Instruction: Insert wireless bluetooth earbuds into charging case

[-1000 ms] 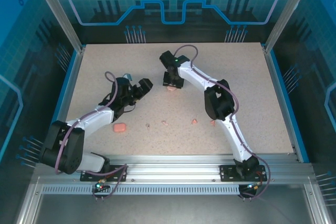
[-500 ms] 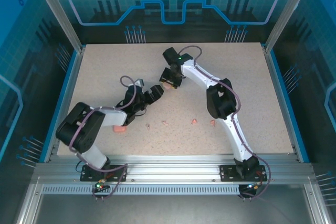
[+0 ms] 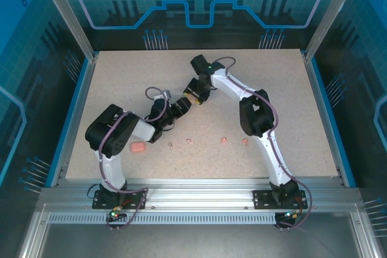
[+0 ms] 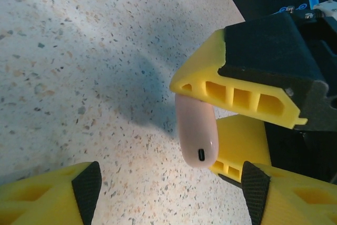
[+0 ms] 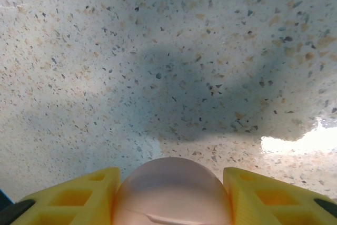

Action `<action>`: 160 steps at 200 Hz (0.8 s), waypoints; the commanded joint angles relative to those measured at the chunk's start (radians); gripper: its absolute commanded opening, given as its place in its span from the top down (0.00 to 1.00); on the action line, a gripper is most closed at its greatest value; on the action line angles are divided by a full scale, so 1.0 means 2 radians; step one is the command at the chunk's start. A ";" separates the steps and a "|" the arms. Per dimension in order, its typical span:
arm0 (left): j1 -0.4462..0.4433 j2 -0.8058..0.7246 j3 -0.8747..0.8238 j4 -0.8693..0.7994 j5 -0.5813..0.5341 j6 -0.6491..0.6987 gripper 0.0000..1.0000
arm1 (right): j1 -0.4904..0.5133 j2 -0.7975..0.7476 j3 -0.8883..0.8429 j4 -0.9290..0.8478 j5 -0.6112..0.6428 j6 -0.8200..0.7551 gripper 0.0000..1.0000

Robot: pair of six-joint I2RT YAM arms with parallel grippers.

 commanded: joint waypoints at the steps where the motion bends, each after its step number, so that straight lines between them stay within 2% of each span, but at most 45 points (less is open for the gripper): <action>1: -0.003 0.010 0.015 0.023 -0.003 -0.001 0.27 | 0.002 -0.025 -0.001 0.000 -0.012 0.012 0.50; 160: -0.002 -0.018 0.003 0.016 -0.008 0.009 0.35 | 0.022 -0.029 0.028 -0.010 -0.008 0.008 0.50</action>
